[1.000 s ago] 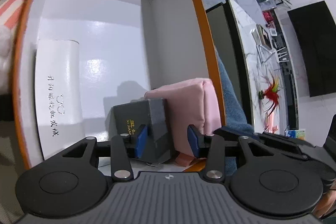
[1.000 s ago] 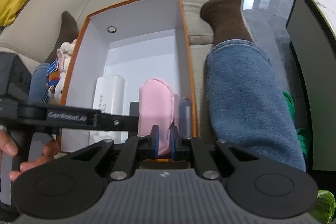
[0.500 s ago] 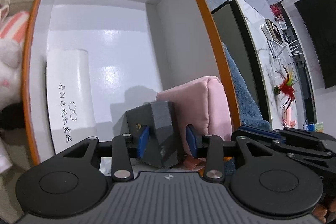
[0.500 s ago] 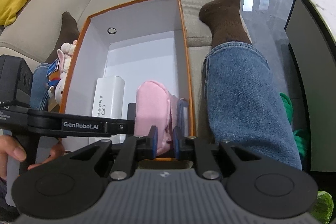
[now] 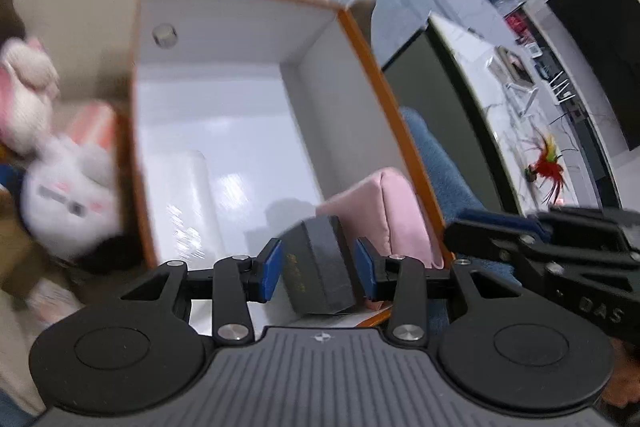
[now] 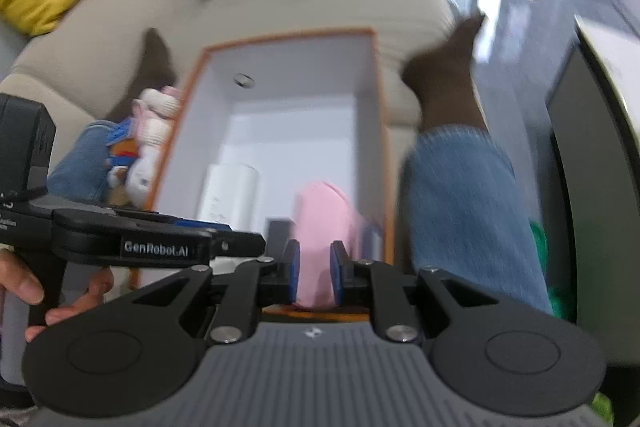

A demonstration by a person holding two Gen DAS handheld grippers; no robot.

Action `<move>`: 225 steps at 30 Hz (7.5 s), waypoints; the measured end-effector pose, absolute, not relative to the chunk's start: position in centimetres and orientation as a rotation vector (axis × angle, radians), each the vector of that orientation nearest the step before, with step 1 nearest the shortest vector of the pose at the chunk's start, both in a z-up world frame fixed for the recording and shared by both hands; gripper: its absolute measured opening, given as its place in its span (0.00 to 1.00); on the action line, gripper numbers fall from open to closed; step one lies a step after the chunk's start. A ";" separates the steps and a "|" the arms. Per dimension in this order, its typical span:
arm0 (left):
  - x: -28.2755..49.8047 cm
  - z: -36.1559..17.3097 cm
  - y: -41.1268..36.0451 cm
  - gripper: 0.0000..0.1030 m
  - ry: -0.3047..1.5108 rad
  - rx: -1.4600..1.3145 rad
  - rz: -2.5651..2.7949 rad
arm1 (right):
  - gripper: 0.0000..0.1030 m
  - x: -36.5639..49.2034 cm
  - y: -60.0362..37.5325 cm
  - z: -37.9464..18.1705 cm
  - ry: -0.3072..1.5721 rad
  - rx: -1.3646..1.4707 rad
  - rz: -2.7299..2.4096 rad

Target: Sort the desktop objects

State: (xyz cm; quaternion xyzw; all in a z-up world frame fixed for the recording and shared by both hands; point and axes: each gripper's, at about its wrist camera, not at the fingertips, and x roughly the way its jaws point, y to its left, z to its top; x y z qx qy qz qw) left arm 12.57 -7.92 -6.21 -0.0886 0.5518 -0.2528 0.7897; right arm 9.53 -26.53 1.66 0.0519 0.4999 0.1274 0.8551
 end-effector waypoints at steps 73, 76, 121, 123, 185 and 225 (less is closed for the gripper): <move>18.4 -13.6 11.8 0.76 1.343 -0.515 -0.087 | 0.55 19.9 -3.6 -2.9 0.963 -0.557 0.842; 18.6 -13.2 11.3 0.76 1.349 -0.474 -0.072 | 0.54 20.6 -4.7 -1.8 0.952 -0.476 0.833; 19.3 0.8 3.5 0.73 1.106 -0.221 -0.295 | 0.57 23.9 -16.9 -8.3 0.903 -1.154 0.786; 19.5 1.0 2.1 0.73 1.093 -0.210 -0.330 | 0.61 23.7 -16.9 -8.6 0.905 -1.189 0.793; 16.7 -4.0 -1.3 0.73 1.207 -0.266 -0.517 | 0.59 14.4 -14.4 -0.2 0.973 -0.811 1.242; 16.9 -4.7 6.2 0.73 1.194 -0.269 -0.373 | 0.19 17.5 -11.0 -4.9 1.315 -0.910 1.278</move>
